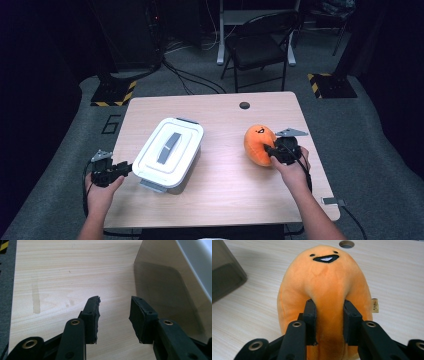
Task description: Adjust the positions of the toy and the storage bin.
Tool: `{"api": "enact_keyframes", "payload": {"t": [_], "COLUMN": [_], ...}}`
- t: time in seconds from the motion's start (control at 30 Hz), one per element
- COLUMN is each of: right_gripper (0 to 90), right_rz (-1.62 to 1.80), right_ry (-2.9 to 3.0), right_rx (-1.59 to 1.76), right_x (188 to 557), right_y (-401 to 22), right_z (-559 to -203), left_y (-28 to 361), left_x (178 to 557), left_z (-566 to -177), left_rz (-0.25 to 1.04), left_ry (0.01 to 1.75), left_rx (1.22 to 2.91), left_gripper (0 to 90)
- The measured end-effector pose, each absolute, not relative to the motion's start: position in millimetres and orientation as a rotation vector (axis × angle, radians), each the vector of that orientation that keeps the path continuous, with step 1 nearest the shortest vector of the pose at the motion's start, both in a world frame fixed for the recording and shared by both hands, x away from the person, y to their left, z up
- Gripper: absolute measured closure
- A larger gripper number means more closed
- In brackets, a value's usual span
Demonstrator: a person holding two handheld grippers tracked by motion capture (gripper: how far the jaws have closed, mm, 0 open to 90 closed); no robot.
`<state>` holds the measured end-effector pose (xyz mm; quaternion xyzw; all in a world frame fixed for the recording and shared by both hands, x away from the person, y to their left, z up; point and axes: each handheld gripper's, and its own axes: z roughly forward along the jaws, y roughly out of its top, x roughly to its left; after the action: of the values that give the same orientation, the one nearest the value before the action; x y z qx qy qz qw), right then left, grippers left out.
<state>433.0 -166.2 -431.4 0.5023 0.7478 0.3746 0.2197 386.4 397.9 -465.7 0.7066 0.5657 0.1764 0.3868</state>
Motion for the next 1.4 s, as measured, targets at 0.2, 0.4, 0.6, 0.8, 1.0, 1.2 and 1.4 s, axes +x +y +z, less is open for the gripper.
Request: {"api": "enact_keyframes", "payload": {"t": [0.2, 0.4, 0.6, 0.8, 1.0, 1.2, 1.4], "right_gripper": [68.3, 65.4, 51.7, 44.6, 39.3, 37.9, 38.3], "right_rz": [1.053, 1.026, 1.051, 1.061, 1.076, 1.075, 1.092], "right_ry": [2.041, 2.032, 2.015, 2.003, 1.999, 1.997, 1.991], "right_rx": [1.432, 1.427, 1.463, 1.463, 1.461, 1.45, 1.43], "right_x": [418.4, 410.5, 408.3, 407.6, 407.7, 406.1, 405.3], "right_y": [-177.2, -181.9, -184.8, -186.9, -189.3, -188.8, -188.8], "right_z": [-439.6, -447.2, -453.7, -456.5, -452.2, -446.3, -440.4], "left_y": [397.9, 398.2, 398.9, 400.5, 400.6, 400.9, 400.3], "left_x": [387.2, 387.8, 387.7, 387.5, 387.3, 387.1, 387.7], "left_z": [-467.1, -466.5, -465.6, -465.4, -463.2, -461.4, -458.3], "left_rz": [0.454, 0.453, 0.447, 0.449, 0.451, 0.461, 0.465], "left_ry": [1.446, 1.443, 1.444, 1.448, 1.448, 1.452, 1.448], "left_rx": [1.788, 1.797, 1.799, 1.791, 1.791, 1.787, 1.775], "left_gripper": [59.0, 59.1, 58.9, 57.5, 54.8, 52.3, 52.4]}}
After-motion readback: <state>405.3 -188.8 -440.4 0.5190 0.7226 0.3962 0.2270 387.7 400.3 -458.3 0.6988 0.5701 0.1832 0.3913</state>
